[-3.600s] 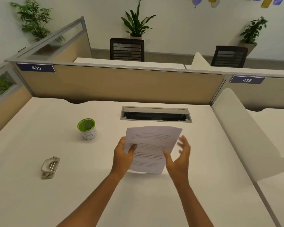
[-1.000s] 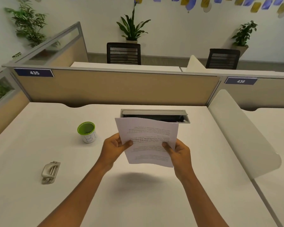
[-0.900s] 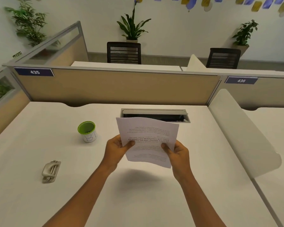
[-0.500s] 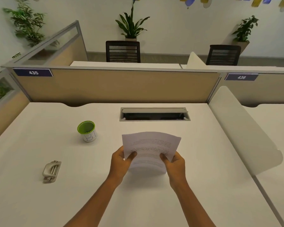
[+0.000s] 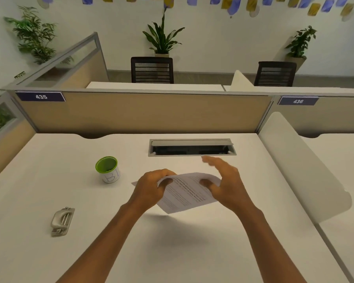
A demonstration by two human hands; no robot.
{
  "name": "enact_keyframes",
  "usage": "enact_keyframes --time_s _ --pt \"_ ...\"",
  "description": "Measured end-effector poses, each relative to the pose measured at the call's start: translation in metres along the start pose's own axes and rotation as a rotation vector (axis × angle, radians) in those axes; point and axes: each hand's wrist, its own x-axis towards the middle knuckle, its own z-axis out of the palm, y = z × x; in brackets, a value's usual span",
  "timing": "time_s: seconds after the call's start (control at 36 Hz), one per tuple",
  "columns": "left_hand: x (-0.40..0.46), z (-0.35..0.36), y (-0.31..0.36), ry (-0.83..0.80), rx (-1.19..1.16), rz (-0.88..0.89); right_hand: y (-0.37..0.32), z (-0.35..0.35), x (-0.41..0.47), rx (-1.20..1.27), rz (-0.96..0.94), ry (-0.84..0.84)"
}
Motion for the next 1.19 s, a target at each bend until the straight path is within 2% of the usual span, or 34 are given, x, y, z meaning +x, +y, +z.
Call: enact_keyframes --time_s 0.08,0.17,0.31,0.39,0.53,0.64,0.75,0.97,1.19 --pt "0.008 -0.007 0.007 0.001 0.082 0.072 0.0 -0.003 0.0 0.077 -0.018 -0.041" --pt "0.011 -0.015 0.005 0.011 0.075 0.08 0.005 -0.003 -0.004 0.119 -0.032 -0.013" --pt "-0.001 -0.036 -0.03 0.026 -0.02 -0.107 0.021 -0.006 -0.015 0.252 0.08 0.049" --pt "-0.016 -0.048 -0.053 0.088 -0.076 -0.206 0.035 -0.008 -0.024 0.376 0.178 0.05" --pt "-0.036 -0.042 -0.062 0.211 -0.489 -0.398 0.05 0.001 -0.036 0.554 0.341 0.131" --pt "-0.043 -0.016 -0.054 0.206 -0.616 -0.486 0.047 0.018 -0.042 0.663 0.406 0.192" --pt "-0.049 0.013 -0.047 0.259 -0.613 -0.596 0.045 0.037 -0.051 0.695 0.436 0.197" --pt "-0.07 0.046 -0.053 0.238 -0.532 -0.687 0.059 0.069 -0.076 0.673 0.611 0.149" --pt "-0.08 0.051 -0.061 0.249 -0.476 -0.698 0.07 0.069 -0.084 0.657 0.664 0.149"
